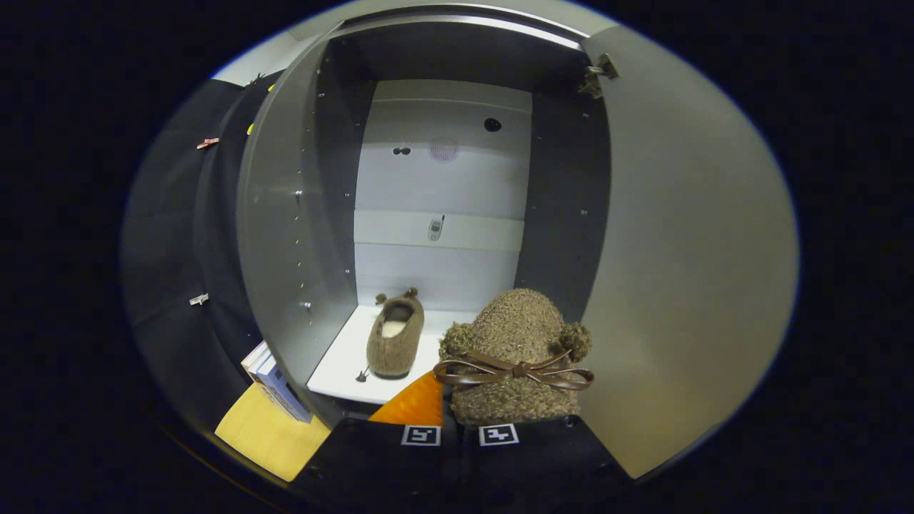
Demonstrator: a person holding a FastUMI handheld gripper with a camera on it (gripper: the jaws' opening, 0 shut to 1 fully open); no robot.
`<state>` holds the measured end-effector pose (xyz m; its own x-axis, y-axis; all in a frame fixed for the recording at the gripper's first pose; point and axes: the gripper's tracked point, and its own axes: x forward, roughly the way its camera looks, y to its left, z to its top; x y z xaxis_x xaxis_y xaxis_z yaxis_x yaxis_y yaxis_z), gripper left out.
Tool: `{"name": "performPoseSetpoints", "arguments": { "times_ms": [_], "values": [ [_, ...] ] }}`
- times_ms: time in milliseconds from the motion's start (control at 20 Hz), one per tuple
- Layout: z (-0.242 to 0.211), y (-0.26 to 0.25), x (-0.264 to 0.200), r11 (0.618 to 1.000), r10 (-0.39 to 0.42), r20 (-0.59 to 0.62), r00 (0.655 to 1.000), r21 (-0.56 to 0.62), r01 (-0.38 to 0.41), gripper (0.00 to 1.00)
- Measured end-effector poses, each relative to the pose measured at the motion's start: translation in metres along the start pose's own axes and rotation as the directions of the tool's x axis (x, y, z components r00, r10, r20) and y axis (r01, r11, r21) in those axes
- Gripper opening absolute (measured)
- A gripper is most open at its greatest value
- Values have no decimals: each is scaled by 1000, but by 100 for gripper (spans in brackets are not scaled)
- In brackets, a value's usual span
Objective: Open the shoe cabinet door, grab the shoes and put them into the shoe cabinet, then close the shoe cabinet door.
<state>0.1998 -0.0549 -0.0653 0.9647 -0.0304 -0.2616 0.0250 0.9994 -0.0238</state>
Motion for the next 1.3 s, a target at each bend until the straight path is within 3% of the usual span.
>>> {"name": "performPoseSetpoints", "arguments": {
  "times_ms": [450,750,1050,1300],
  "values": [
    [35,-16,133,1000,-9,-113,994,2,9,5],
    [-44,-16,231,1000,-10,-306,952,0,11,5],
    [-78,-19,266,999,16,-388,922,43,1,4],
    [-82,-16,267,1000,18,-380,925,28,-8,5]
  ]
}}
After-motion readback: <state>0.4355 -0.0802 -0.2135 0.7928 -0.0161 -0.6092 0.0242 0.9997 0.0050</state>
